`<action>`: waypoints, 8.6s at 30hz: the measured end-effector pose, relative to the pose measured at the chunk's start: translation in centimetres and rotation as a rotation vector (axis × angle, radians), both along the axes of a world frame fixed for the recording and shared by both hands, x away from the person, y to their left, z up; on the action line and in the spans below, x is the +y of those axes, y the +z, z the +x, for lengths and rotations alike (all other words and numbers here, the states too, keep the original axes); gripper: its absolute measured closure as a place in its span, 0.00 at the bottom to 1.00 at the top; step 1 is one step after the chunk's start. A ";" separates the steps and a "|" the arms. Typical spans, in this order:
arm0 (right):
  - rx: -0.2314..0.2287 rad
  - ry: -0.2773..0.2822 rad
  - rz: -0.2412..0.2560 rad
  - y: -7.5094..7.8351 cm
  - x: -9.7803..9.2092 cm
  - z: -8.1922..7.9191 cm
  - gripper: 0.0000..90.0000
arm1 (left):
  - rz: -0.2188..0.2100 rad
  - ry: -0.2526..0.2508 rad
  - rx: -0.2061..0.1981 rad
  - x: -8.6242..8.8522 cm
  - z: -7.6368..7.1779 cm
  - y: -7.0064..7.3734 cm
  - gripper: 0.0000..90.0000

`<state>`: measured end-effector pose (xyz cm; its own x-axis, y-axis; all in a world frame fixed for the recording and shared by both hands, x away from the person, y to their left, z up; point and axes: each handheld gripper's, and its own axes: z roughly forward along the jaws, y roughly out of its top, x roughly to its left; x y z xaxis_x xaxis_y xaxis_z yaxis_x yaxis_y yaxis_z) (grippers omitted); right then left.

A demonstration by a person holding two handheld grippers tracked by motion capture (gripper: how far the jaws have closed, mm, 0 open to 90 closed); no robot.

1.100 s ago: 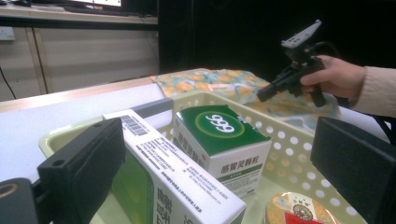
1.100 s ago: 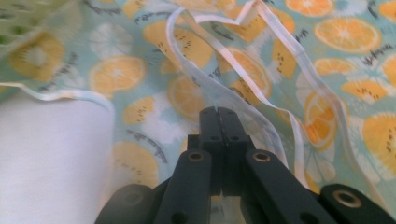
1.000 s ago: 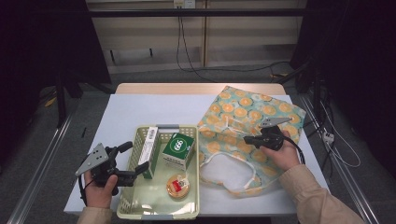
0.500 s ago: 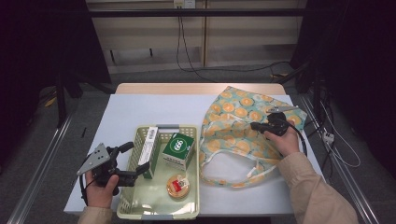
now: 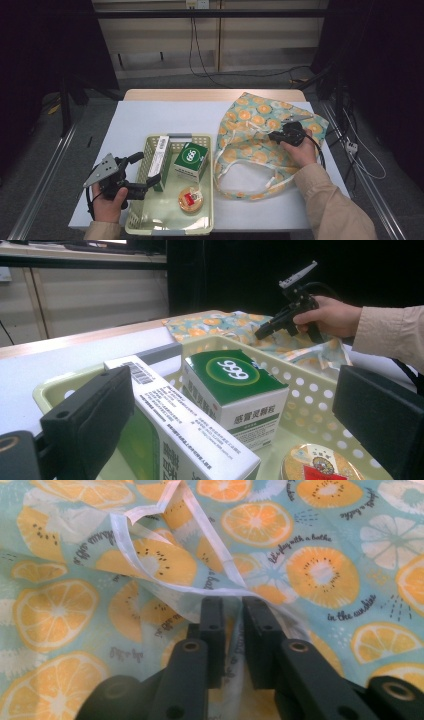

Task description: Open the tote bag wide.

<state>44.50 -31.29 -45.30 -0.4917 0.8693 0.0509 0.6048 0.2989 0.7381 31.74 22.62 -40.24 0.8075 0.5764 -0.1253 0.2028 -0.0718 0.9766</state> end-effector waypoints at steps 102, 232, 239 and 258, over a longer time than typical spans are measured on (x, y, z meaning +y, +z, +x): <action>0.022 0.037 0.056 2.0 1.8 -1.5 1.00 | -0.005 0.001 0.003 -0.2 -0.1 0.2 0.03; -0.108 -0.055 0.074 6.8 -0.8 0.2 1.00 | 0.021 -0.095 0.049 -2.2 1.8 4.1 0.03; -0.050 -0.079 0.095 5.0 -1.7 -0.3 0.90 | 0.011 -0.094 0.047 -2.2 1.8 3.9 0.03; 0.052 0.106 -0.018 2.0 -0.1 -7.5 0.88 | 0.011 -0.091 0.055 -2.3 1.3 3.0 0.03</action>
